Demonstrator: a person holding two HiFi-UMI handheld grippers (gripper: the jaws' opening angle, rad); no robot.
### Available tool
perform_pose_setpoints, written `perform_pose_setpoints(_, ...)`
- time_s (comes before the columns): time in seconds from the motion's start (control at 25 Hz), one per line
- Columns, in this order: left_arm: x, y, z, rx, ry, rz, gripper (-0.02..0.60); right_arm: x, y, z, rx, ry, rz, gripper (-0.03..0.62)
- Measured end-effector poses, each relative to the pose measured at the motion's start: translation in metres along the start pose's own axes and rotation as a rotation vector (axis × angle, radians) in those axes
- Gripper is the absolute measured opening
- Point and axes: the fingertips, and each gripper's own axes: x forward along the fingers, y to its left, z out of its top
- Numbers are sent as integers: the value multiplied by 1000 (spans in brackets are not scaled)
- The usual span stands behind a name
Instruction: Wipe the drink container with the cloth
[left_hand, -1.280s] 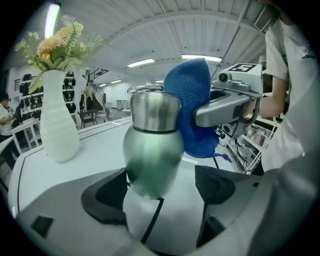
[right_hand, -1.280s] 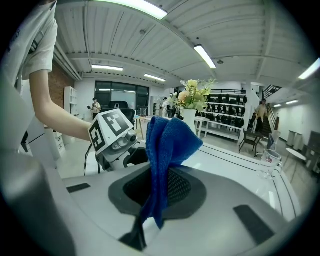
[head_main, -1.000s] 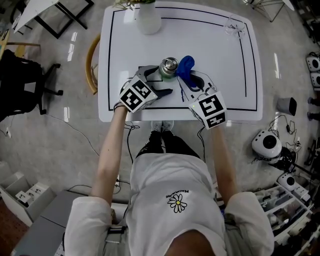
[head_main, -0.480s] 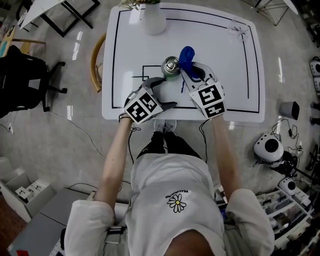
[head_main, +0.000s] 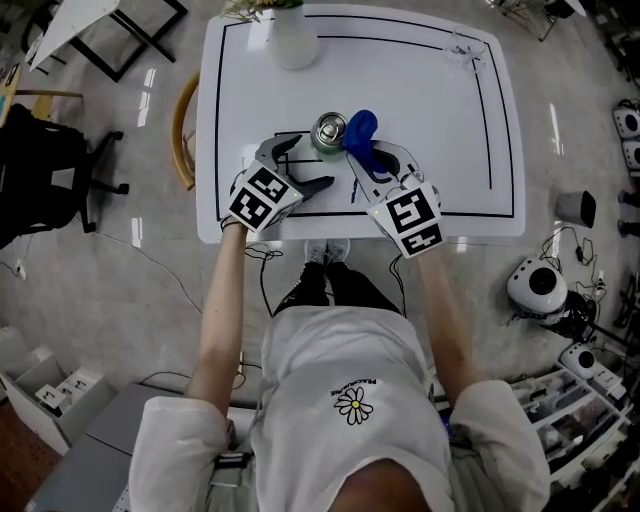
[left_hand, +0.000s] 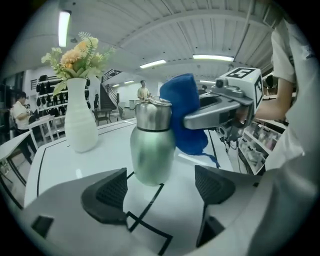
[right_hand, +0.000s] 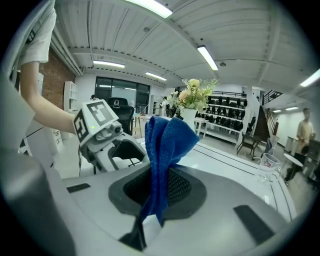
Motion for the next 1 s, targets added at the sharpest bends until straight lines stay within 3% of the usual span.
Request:
perform_pose_setpoints(0.32,26,5,4,82,59,-74,410,-1,22,11,31,-14,40,43)
perform_pose_setpoints(0.6,18,-8,-2,84,85,-69,410,1,1,5,35,7,-18,43)
perform_pose_setpoints(1.0,16,-54,-2,92,43,-142,410,12,-15,13,37,2,-40,43)
